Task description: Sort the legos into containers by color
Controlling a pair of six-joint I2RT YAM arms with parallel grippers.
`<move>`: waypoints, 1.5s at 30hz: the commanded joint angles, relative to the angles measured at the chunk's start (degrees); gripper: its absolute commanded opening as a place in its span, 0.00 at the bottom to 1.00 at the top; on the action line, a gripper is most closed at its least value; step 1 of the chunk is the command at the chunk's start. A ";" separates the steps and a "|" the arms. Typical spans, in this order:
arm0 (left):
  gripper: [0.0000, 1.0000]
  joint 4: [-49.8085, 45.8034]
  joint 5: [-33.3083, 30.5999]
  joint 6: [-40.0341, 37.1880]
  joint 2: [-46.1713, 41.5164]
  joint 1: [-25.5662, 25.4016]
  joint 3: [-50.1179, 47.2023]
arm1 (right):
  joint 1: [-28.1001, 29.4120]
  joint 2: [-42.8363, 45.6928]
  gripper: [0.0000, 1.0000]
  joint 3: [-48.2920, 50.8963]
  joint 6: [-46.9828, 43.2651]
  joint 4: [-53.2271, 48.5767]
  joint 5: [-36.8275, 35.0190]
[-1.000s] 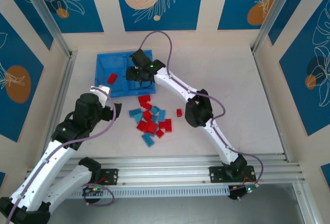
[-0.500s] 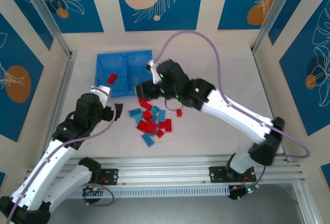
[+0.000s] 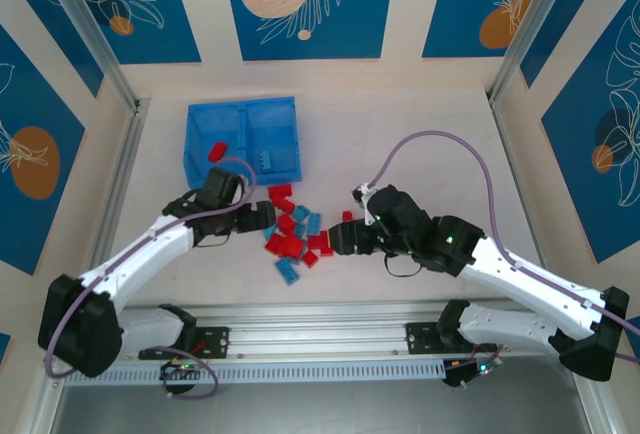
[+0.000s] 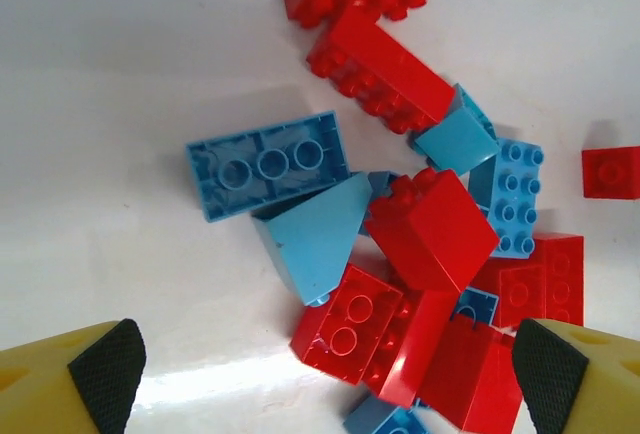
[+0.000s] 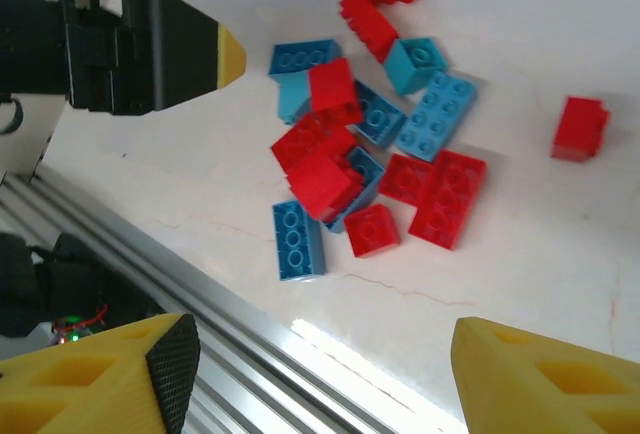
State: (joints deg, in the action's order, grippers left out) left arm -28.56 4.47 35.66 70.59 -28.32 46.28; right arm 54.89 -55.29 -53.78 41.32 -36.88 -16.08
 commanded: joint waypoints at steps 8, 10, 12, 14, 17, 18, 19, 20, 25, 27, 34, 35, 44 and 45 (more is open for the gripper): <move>0.94 -0.36 -6.50 9.72 15.12 -10.34 10.02 | -3.41 2.33 0.75 4.38 6.23 0.34 -4.23; 0.89 -0.75 -8.57 9.19 17.36 -11.49 11.51 | -4.12 2.33 0.77 4.33 5.75 0.23 -3.65; 0.82 -1.61 -10.28 8.45 19.46 -11.76 12.76 | -4.85 2.25 0.78 4.32 5.14 0.43 -3.35; 0.76 -2.09 -11.18 7.59 21.11 -11.68 13.70 | -5.56 2.17 0.78 4.54 4.77 0.65 -2.77; 0.72 -4.42 -11.15 5.42 24.25 -11.72 16.06 | -6.11 2.16 0.79 4.73 4.86 0.60 -1.99; 0.69 -5.68 -11.22 4.71 25.33 -11.75 16.99 | -6.16 2.13 0.79 4.80 4.99 0.63 -1.86; 0.65 -6.55 -11.52 4.28 25.97 -11.74 17.47 | -6.25 2.14 0.79 4.97 5.16 0.50 -1.70; 0.62 -6.68 -11.77 4.10 26.16 -11.85 17.46 | -6.23 2.19 0.79 5.08 5.29 0.51 -1.64; 0.52 -7.07 -12.56 3.63 26.21 -11.78 16.65 | -6.29 2.10 0.79 5.88 6.14 1.07 -0.88; 0.49 -7.13 -12.73 3.65 26.18 -11.78 16.24 | -6.31 2.11 0.79 5.97 6.20 1.20 -0.75; 0.36 -7.13 -13.78 3.89 24.72 -11.83 15.15 | -6.21 2.12 0.79 5.18 6.12 0.56 0.32; 0.33 -7.13 -13.85 3.94 24.23 -11.80 15.15 | -6.20 2.13 0.79 5.08 5.91 0.80 0.88; 0.27 -12.44 -20.31 0.49 15.17 -10.94 20.72 | -4.97 2.13 0.79 4.78 4.55 3.58 3.96; 0.26 -13.33 -21.69 -0.73 14.14 -10.20 22.30 | -4.97 2.18 0.79 4.78 4.64 3.31 3.46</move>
State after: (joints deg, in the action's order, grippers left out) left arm -38.50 -12.05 38.20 89.12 -39.44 64.05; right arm 49.54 -54.00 -48.49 46.26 -34.26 -13.23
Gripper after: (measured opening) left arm 0.327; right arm 0.791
